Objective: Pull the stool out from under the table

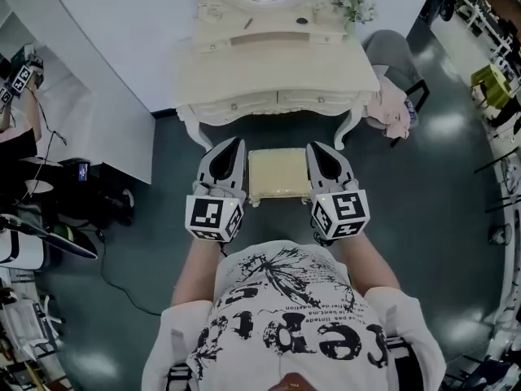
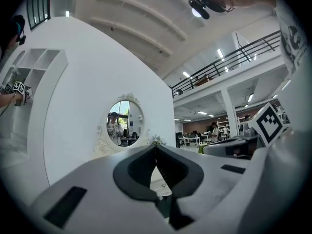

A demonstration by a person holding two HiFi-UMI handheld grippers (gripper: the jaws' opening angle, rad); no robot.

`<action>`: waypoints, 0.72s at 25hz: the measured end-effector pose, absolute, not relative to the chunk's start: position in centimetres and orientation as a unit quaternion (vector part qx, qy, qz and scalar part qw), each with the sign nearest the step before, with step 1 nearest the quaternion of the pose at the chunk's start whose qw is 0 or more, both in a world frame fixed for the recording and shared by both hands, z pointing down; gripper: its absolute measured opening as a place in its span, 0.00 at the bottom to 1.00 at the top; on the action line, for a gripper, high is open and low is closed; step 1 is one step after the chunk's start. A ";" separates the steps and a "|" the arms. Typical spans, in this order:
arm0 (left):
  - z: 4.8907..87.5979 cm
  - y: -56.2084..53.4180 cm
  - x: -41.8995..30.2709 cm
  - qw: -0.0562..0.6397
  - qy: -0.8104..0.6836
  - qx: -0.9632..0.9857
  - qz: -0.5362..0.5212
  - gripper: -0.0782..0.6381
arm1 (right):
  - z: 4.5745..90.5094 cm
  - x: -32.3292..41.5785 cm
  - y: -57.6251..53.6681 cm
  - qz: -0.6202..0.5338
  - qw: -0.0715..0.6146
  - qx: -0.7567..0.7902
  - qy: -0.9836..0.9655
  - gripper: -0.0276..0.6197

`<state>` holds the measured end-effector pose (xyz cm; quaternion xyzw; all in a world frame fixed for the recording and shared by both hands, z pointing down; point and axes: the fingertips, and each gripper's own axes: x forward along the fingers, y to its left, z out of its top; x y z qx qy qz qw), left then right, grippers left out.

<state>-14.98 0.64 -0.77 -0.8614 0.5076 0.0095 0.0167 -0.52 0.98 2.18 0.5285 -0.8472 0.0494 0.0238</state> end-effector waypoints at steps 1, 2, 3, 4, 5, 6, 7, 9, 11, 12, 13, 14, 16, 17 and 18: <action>-0.8 0.7 -14.9 0.016 0.506 -0.863 0.009 0.14 | 2.2 -0.6 1.0 0.051 0.023 0.530 -0.846 0.07; -0.8 0.8 -14.8 0.015 0.504 -0.864 0.008 0.14 | 2.4 -0.7 1.1 0.052 0.023 0.530 -0.846 0.07; -0.8 0.9 -14.7 0.014 0.502 -0.865 0.008 0.14 | 2.5 -0.8 1.1 0.052 0.024 0.530 -0.846 0.07; -0.7 0.9 -14.6 0.013 0.499 -0.866 0.008 0.14 | 2.5 -0.9 1.2 0.052 0.026 0.529 -0.846 0.07; -0.7 0.9 -14.5 0.012 0.497 -0.867 0.007 0.14 | 2.5 -1.0 1.2 0.050 0.027 0.529 -0.847 0.07; -0.7 0.9 -14.3 0.012 0.495 -0.869 0.006 0.14 | 2.4 -1.0 1.2 0.046 0.029 0.529 -0.847 0.07; -0.7 1.0 -14.2 0.012 0.493 -0.870 0.005 0.14 | 2.3 -1.0 1.2 0.042 0.030 0.530 -0.847 0.07; -0.7 1.1 -14.2 0.012 0.492 -0.871 0.004 0.14 | 2.2 -1.0 1.2 0.034 0.034 0.530 -0.846 0.07; -0.8 1.1 -14.3 0.015 0.493 -0.870 0.004 0.14 | 2.0 -1.0 1.2 0.030 0.036 0.530 -0.847 0.07; -0.9 1.1 -14.3 0.016 0.495 -0.869 0.004 0.14 | 2.0 -0.9 1.2 0.029 0.037 0.529 -0.847 0.07; -0.9 1.1 -14.4 0.018 0.496 -0.868 0.003 0.14 | 1.9 -0.9 1.2 0.028 0.038 0.529 -0.847 0.07; -1.0 1.1 -14.4 0.018 0.497 -0.868 0.003 0.14 | 1.8 -0.8 1.2 0.026 0.039 0.529 -0.847 0.07; -1.1 1.0 -14.5 0.016 0.498 -0.867 0.003 0.14 | 1.6 -0.8 1.2 0.016 0.045 0.531 -0.846 0.07; -1.2 0.9 -14.6 0.015 0.499 -0.867 0.003 0.14 | 1.5 -0.8 1.2 0.009 0.049 0.531 -0.846 0.07; -1.3 0.7 -14.7 0.014 0.500 -0.866 0.003 0.14 | 1.4 -0.8 1.1 0.003 0.052 0.532 -0.845 0.07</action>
